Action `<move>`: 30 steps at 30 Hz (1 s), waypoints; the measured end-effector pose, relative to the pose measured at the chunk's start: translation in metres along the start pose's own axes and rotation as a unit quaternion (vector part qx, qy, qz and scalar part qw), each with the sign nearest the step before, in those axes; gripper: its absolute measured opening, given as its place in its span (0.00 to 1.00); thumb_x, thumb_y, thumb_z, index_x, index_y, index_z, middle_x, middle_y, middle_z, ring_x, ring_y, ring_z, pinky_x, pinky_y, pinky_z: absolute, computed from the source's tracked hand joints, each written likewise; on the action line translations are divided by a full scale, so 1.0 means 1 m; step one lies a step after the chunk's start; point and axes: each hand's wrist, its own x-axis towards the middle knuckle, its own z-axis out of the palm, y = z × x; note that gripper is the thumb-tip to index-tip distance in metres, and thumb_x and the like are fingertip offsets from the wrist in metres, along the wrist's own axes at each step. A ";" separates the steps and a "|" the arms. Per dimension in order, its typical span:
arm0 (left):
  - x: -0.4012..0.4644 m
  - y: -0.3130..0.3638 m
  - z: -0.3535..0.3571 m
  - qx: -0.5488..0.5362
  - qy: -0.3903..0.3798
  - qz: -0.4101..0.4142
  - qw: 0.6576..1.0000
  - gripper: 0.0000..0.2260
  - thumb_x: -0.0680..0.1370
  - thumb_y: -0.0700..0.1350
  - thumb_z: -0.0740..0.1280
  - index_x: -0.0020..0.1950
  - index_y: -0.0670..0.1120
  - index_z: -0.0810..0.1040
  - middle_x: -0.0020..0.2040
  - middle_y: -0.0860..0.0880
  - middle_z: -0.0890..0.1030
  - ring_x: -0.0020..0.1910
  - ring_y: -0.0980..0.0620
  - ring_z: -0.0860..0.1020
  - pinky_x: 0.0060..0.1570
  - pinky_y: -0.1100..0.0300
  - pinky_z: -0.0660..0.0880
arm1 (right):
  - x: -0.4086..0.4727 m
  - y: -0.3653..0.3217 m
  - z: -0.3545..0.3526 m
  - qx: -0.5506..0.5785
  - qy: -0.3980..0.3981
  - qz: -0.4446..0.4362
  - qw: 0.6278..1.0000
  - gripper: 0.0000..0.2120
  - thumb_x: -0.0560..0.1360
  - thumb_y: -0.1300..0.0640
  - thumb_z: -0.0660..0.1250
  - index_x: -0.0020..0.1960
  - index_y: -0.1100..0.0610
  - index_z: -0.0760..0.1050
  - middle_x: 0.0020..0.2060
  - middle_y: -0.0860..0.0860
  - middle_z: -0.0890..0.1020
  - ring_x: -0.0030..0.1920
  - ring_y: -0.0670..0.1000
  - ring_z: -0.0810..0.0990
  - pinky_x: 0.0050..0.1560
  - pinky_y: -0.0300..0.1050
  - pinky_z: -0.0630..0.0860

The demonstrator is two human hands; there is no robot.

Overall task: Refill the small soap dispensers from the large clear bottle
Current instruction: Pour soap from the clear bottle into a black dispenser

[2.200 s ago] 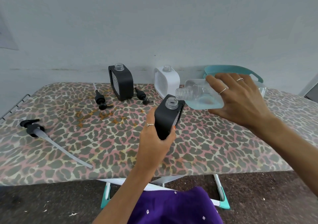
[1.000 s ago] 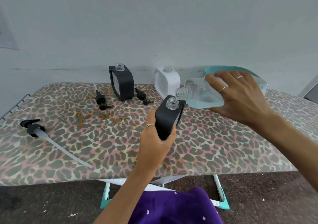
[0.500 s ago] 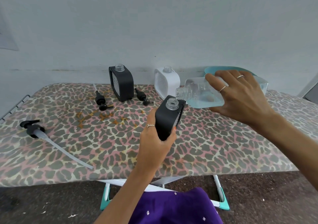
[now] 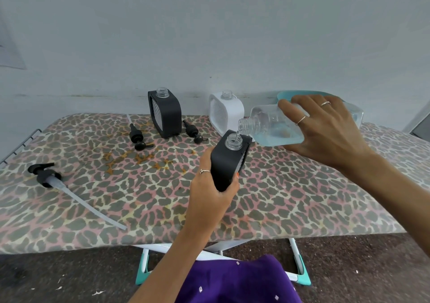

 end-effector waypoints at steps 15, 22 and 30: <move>0.000 -0.002 0.001 -0.010 -0.002 -0.005 1.000 0.28 0.72 0.42 0.73 0.69 0.46 0.65 0.47 0.49 0.79 0.40 0.58 0.78 0.38 0.76 0.71 | 0.001 0.002 0.001 -0.004 -0.015 -0.001 1.000 0.39 0.59 0.48 0.81 0.63 0.57 0.67 0.51 0.62 0.79 0.46 0.64 0.79 0.47 0.58 0.74; -0.001 -0.003 0.001 -0.010 0.003 -0.004 1.000 0.28 0.72 0.42 0.73 0.69 0.46 0.65 0.52 0.50 0.79 0.46 0.59 0.78 0.42 0.75 0.73 | 0.001 0.003 0.001 -0.003 -0.011 -0.001 1.000 0.39 0.59 0.48 0.81 0.63 0.57 0.67 0.51 0.62 0.79 0.46 0.64 0.80 0.46 0.58 0.74; -0.001 -0.004 0.001 -0.014 -0.001 -0.010 1.000 0.27 0.73 0.43 0.72 0.69 0.46 0.65 0.50 0.49 0.79 0.45 0.57 0.79 0.42 0.73 0.73 | 0.000 0.006 0.000 -0.004 -0.017 0.000 1.000 0.40 0.59 0.46 0.81 0.64 0.57 0.66 0.51 0.62 0.79 0.47 0.64 0.79 0.47 0.58 0.73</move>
